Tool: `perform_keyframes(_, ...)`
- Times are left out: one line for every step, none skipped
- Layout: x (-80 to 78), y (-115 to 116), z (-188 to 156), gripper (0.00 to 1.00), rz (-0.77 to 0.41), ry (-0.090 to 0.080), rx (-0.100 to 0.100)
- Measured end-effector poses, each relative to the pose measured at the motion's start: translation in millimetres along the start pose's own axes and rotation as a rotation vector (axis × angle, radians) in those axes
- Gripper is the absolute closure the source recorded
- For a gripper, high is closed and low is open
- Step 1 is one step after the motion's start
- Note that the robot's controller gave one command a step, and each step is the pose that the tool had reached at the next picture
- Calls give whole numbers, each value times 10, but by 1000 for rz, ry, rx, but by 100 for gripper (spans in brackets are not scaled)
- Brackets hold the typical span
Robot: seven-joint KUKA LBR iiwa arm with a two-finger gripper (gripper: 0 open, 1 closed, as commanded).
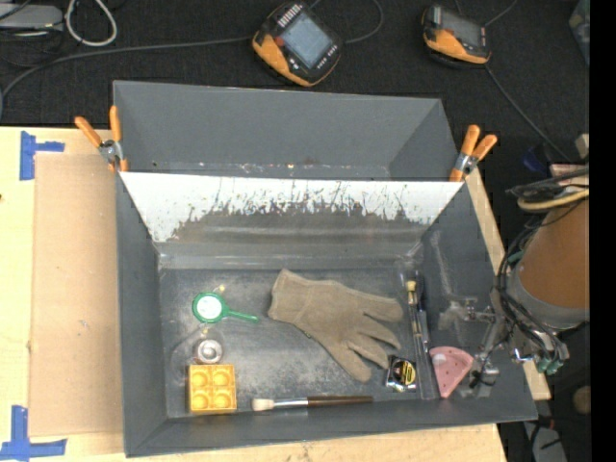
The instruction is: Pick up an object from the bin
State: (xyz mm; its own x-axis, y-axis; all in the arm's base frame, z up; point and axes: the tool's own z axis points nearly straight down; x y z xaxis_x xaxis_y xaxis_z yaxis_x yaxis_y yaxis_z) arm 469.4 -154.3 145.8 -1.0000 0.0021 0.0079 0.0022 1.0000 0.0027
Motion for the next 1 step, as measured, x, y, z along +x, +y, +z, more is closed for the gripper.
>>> perform_keyframes(-18,8,-23,0,-6,-5,1)
